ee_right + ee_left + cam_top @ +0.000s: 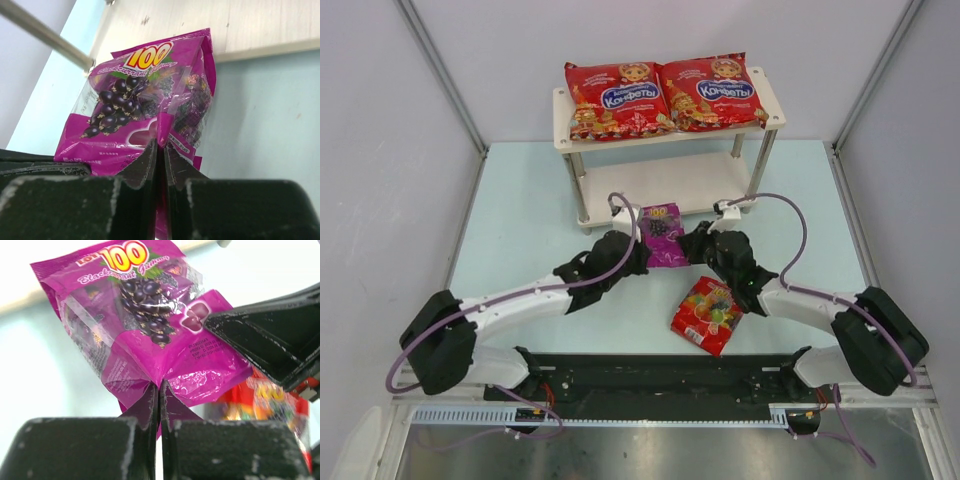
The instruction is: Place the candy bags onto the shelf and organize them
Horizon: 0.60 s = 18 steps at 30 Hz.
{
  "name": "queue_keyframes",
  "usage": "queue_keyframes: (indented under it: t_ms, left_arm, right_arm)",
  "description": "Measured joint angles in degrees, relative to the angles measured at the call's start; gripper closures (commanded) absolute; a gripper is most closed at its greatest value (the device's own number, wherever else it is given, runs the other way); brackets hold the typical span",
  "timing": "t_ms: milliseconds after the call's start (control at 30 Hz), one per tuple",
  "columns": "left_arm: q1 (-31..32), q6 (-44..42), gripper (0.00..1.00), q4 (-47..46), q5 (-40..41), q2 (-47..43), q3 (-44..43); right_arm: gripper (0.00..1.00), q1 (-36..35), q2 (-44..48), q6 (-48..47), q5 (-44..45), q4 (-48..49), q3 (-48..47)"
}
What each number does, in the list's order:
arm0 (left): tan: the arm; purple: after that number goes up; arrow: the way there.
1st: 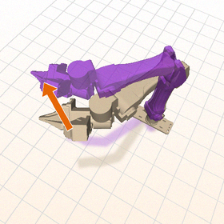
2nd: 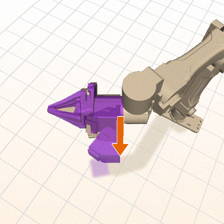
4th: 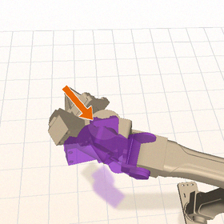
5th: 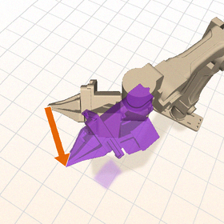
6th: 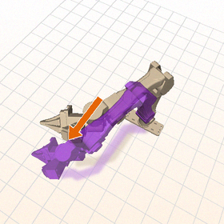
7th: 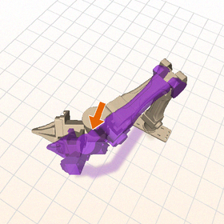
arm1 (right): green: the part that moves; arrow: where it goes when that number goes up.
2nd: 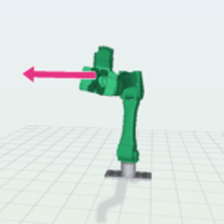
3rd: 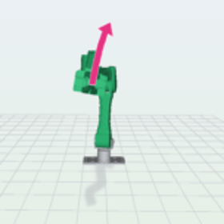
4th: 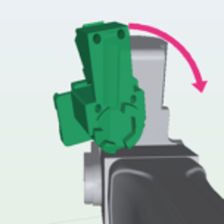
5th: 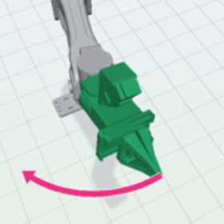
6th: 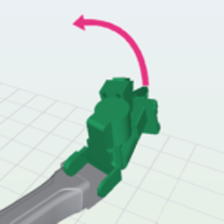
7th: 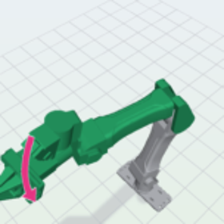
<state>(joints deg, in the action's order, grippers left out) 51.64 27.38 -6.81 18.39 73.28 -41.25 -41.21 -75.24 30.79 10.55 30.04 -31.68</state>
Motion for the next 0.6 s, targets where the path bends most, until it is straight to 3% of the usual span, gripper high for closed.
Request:
queue_keyframes:
  t_ms: [300,600]
  left_arm:
    - [-6.27,-5.81,1.00,0.26,-4.50,7.72,-9.31]
    - [-11.72,-7.37,1.00,-2.03,-7.58,12.57,-12.13]
  right_arm:
    - [1.00,6.14,-8.26,0.02,-4.61,7.04,-5.75]
    - [1.00,9.14,-17.25,0.17,-8.37,10.86,-12.31]
